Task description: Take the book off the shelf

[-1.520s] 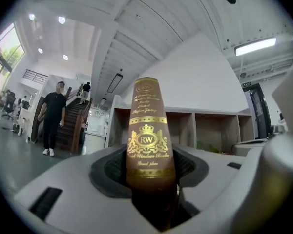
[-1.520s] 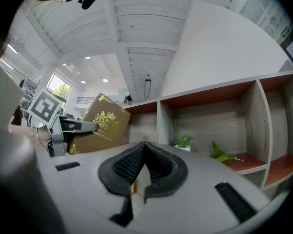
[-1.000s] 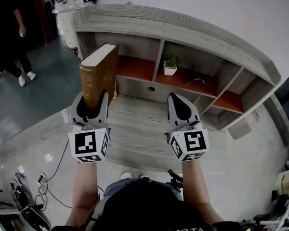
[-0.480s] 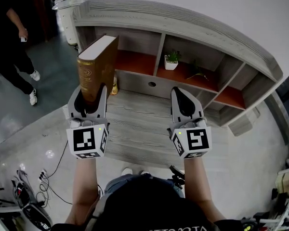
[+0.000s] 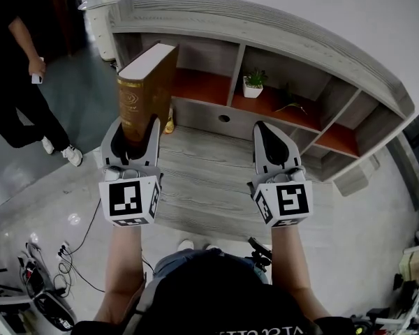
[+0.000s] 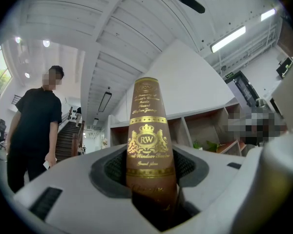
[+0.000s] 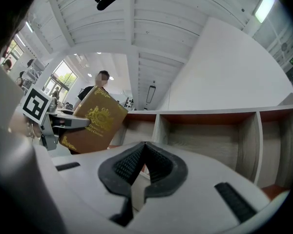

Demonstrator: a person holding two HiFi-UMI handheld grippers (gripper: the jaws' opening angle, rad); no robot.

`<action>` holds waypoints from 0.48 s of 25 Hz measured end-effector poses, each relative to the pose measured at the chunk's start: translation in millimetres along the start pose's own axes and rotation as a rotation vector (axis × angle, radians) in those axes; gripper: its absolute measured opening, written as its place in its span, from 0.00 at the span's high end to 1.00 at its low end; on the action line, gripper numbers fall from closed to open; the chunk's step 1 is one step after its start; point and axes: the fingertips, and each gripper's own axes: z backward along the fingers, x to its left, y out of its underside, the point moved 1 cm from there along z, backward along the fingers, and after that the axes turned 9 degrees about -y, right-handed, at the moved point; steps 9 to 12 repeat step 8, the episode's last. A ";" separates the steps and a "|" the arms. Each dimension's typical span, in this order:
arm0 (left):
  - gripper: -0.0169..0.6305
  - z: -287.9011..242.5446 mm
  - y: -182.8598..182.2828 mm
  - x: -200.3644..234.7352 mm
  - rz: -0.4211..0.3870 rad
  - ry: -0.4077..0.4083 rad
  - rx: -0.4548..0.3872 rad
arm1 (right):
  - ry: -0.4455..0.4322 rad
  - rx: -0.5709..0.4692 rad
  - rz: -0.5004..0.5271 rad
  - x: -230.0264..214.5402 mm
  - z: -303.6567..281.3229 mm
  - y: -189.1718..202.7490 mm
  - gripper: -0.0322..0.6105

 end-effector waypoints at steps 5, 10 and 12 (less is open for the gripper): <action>0.63 -3.7 -1.3 1.3 0.004 0.004 -0.006 | 0.000 -0.003 0.004 0.0 -4.2 -3.0 0.94; 0.63 -5.5 0.1 2.3 0.003 0.005 -0.005 | 0.000 -0.002 0.005 0.3 -6.8 -3.0 0.94; 0.63 -5.5 0.1 2.3 0.003 0.005 -0.005 | 0.000 -0.002 0.005 0.3 -6.8 -3.0 0.94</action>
